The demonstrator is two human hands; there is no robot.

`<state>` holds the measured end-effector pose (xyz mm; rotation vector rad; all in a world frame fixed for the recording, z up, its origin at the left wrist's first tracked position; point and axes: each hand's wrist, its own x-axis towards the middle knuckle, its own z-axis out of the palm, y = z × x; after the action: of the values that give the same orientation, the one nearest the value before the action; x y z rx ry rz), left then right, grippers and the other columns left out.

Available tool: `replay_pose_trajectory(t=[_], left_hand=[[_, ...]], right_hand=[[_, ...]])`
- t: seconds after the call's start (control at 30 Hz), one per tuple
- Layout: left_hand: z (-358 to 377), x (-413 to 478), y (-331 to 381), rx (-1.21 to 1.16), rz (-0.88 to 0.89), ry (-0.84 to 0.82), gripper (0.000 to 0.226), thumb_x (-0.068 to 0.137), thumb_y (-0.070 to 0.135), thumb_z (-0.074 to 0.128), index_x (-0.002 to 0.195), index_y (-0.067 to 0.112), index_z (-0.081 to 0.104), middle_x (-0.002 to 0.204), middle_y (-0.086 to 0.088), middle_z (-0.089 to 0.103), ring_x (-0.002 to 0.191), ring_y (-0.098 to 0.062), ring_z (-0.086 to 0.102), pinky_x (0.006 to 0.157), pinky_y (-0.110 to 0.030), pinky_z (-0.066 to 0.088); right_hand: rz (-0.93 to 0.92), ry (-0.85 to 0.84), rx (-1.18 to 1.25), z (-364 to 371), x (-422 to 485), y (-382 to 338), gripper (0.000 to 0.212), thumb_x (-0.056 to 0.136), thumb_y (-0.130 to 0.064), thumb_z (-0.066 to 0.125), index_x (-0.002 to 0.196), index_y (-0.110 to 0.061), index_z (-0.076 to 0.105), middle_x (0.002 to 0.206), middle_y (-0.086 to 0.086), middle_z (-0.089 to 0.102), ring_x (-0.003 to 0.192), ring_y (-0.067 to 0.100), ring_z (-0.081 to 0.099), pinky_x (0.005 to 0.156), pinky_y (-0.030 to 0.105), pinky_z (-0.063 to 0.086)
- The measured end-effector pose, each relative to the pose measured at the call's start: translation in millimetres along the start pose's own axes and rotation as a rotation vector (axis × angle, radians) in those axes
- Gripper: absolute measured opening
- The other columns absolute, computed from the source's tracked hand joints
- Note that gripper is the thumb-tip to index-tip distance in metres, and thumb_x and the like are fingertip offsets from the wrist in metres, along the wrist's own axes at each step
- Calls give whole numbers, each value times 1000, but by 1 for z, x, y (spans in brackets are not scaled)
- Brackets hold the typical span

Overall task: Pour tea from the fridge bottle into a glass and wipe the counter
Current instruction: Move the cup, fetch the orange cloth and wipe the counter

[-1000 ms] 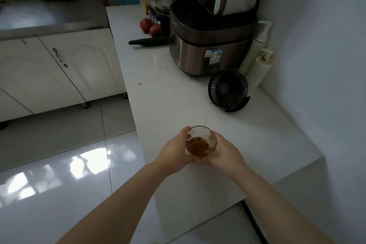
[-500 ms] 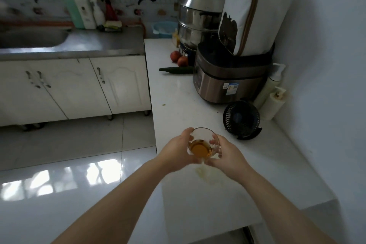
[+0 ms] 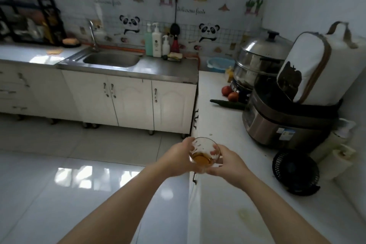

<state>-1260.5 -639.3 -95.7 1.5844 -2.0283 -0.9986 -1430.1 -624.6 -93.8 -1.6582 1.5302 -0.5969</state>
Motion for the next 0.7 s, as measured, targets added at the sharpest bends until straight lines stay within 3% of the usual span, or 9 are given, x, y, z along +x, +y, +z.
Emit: replay_pose_trajectory(t=[0.1, 0.23, 0.3, 0.53, 0.7], left_hand=[[-36, 0, -26, -6, -34, 44, 90, 69, 29, 81, 142, 20, 29, 133, -1, 53, 118, -19, 51, 88, -22, 43], [-92, 5, -76, -17, -94, 97, 90, 68, 29, 82, 141, 20, 30, 132, -3, 53, 117, -20, 53, 97, -34, 48], [-124, 8, -104, -32, -113, 122, 91, 67, 27, 82, 141, 19, 30, 132, -2, 54, 117, -20, 53, 98, -33, 48], [-249, 18, -201, -55, -167, 205, 93, 65, 23, 83, 141, 18, 31, 129, -1, 57, 114, -15, 56, 92, -23, 46], [-329, 26, -259, -11, -215, 248, 92, 68, 23, 81, 142, 18, 28, 131, -3, 54, 116, -17, 54, 94, -26, 46]], right_hand=[[-44, -50, -17, 23, 28, -29, 68, 66, -18, 80, 125, -20, 47, 112, -2, 59, 102, 15, 58, 86, 31, 53], [-114, -116, -30, 64, 75, -79, 59, 63, -16, 82, 110, -29, 48, 101, -10, 60, 95, 7, 59, 84, 28, 53], [-147, -140, -43, 90, 102, -105, 58, 62, -15, 82, 108, -32, 51, 101, -11, 63, 94, 5, 61, 86, 29, 53], [-207, -225, -84, 184, 205, -196, 65, 63, -17, 82, 120, -19, 50, 108, -5, 61, 95, 8, 61, 83, 27, 54], [-262, -264, -73, 245, 271, -258, 67, 63, -18, 82, 121, -18, 49, 112, -2, 61, 97, 12, 62, 86, 34, 55]])
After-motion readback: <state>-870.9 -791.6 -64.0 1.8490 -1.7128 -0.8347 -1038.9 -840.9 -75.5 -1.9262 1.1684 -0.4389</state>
